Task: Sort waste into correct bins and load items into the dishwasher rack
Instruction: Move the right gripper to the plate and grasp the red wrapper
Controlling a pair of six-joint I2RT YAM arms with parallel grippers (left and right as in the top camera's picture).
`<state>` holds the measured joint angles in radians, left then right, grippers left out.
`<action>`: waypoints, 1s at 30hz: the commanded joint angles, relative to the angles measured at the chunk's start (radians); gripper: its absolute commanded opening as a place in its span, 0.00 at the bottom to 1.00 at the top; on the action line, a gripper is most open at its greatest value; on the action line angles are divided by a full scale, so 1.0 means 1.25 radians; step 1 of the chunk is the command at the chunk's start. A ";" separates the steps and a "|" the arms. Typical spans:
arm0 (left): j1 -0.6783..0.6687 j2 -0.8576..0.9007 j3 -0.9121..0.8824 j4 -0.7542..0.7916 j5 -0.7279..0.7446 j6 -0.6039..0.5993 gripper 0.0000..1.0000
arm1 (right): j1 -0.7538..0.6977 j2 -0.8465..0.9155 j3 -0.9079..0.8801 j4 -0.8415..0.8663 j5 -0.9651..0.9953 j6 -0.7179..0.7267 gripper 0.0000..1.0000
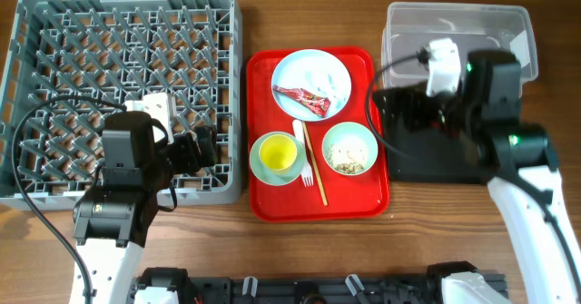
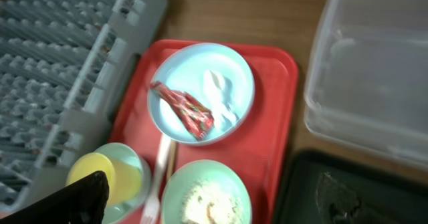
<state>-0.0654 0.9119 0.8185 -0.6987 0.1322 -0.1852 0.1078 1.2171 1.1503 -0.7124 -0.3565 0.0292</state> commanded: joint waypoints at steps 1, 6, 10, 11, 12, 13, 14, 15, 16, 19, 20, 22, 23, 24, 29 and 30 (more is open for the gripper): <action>0.027 0.001 0.017 0.001 0.004 -0.029 1.00 | 0.053 0.127 0.154 -0.035 0.006 -0.022 1.00; 0.118 0.010 0.049 -0.015 0.004 -0.028 1.00 | 0.159 0.324 0.377 -0.096 0.153 -0.060 1.00; 0.126 0.047 0.082 -0.035 0.004 -0.028 1.00 | 0.214 0.471 0.489 -0.053 0.256 0.011 0.93; 0.126 0.054 0.082 -0.039 0.004 -0.028 1.00 | 0.222 0.516 0.489 -0.037 0.256 0.034 0.93; 0.126 0.056 0.082 -0.041 0.004 -0.029 1.00 | 0.226 0.544 0.489 -0.029 0.255 0.043 0.92; 0.126 0.057 0.081 -0.041 0.004 -0.028 1.00 | 0.231 0.573 0.489 -0.023 0.252 0.047 0.90; 0.126 0.057 0.081 -0.041 0.004 -0.028 1.00 | 0.233 0.619 0.489 -0.022 0.253 0.066 0.87; 0.126 0.057 0.081 -0.042 0.004 -0.028 1.00 | 0.234 0.658 0.489 -0.022 0.253 0.088 0.84; 0.126 0.057 0.081 -0.043 0.004 -0.028 1.00 | 0.234 0.697 0.489 -0.023 0.249 0.115 0.84; 0.126 0.057 0.081 -0.052 0.004 -0.028 1.00 | 0.234 0.775 0.489 -0.023 0.246 0.150 0.77; 0.126 0.057 0.081 -0.056 0.004 -0.028 1.00 | 0.234 0.790 0.488 -0.025 0.246 0.155 0.70; 0.126 0.057 0.081 -0.062 0.004 -0.028 1.00 | 0.234 0.826 0.488 -0.035 0.247 0.175 0.57; 0.126 0.057 0.081 -0.062 0.004 -0.028 1.00 | 0.234 0.835 0.487 -0.041 0.247 0.178 0.51; 0.126 0.057 0.081 -0.062 0.004 -0.028 1.00 | 0.234 0.840 0.487 -0.045 0.247 0.190 0.50; 0.126 0.057 0.081 -0.062 0.004 -0.028 1.00 | 0.234 0.842 0.487 -0.078 0.247 0.190 0.13; 0.126 0.057 0.081 -0.062 0.004 -0.028 1.00 | 0.234 0.840 0.487 -0.084 0.247 0.190 0.05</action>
<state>0.0856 0.9836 0.9031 -0.7753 0.1322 -0.2119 0.3962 2.2505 1.7481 -0.8021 -0.0582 0.2600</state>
